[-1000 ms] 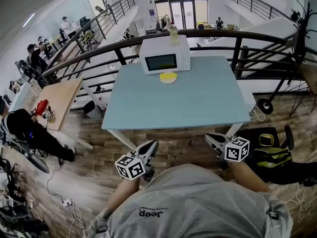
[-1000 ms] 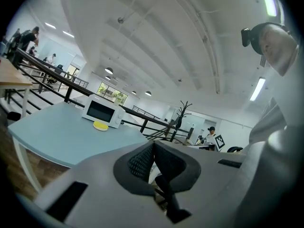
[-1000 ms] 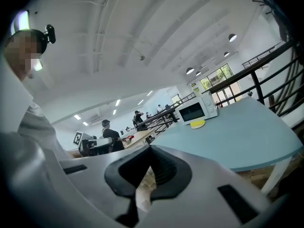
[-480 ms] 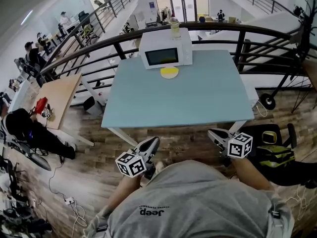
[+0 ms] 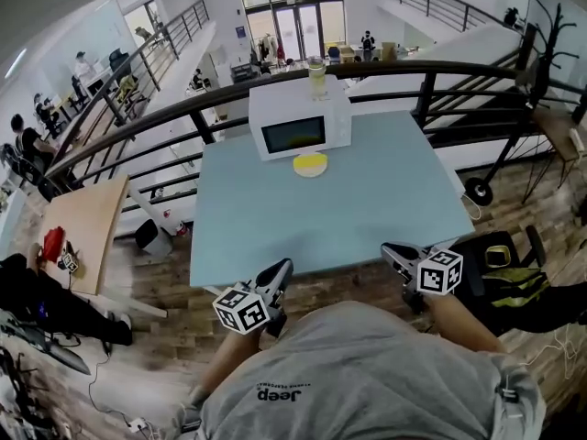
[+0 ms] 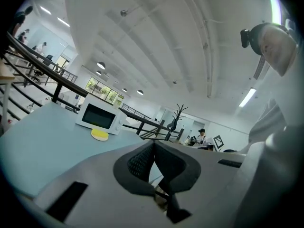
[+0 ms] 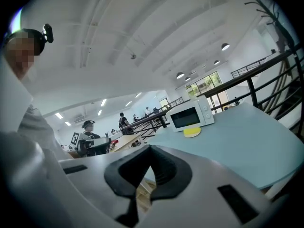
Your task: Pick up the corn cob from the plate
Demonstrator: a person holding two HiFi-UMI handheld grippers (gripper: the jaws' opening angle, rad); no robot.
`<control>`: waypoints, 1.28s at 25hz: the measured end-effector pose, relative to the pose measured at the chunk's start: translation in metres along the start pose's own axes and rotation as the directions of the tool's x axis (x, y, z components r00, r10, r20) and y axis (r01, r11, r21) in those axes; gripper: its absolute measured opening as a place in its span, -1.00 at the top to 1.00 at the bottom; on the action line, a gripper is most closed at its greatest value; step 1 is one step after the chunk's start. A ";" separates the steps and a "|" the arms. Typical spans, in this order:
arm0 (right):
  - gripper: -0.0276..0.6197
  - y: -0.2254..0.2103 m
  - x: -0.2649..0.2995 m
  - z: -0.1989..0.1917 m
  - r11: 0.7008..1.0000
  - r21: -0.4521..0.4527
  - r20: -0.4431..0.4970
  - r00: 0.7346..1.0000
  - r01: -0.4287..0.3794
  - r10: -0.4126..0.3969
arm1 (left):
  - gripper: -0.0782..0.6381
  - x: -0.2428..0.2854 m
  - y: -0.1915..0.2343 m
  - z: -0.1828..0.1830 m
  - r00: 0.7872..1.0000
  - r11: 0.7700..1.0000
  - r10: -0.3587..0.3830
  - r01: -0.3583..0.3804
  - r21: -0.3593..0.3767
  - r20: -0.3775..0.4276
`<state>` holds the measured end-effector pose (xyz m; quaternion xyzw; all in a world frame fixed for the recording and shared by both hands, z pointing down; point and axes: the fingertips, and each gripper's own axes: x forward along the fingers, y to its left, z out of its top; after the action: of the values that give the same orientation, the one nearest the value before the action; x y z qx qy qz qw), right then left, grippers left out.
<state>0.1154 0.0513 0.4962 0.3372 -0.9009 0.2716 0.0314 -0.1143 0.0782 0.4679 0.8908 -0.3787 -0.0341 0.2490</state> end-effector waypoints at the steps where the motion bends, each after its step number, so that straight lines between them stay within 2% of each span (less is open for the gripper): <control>1: 0.86 0.004 0.013 0.005 1.000 -0.001 0.006 1.000 0.012 -0.012 | 0.73 -0.003 0.012 0.010 1.000 1.000 -0.010 0.010 0.005 -0.001; 8: 0.86 0.027 0.087 0.024 0.997 -0.024 0.012 0.997 0.072 -0.072 | 0.73 -0.017 0.084 0.053 0.998 0.998 -0.067 0.067 -0.004 -0.013; 16: 0.86 0.031 0.137 0.032 0.992 -0.016 -0.016 0.992 0.125 -0.125 | 0.73 -0.026 0.137 0.063 0.995 0.995 -0.094 0.093 -0.040 -0.040; 22: 0.86 0.030 0.183 0.041 0.994 -0.033 -0.050 0.993 0.107 -0.108 | 0.73 -0.039 0.173 0.071 0.998 0.996 -0.067 0.065 -0.067 -0.021; 27: 0.86 0.029 0.205 0.057 0.997 -0.053 -0.063 0.996 0.055 -0.058 | 0.73 -0.044 0.188 0.077 1.000 0.997 -0.011 0.010 -0.073 -0.021; 32: 0.86 -0.011 0.215 0.059 0.999 -0.036 -0.087 0.996 0.006 -0.009 | 0.73 -0.018 0.190 0.076 0.999 0.997 0.041 -0.042 -0.066 -0.012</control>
<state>-0.0359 -0.1122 0.5023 0.3277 -0.9021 0.2697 0.0777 -0.2714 -0.0530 0.4883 0.8742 -0.3945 -0.0365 0.2809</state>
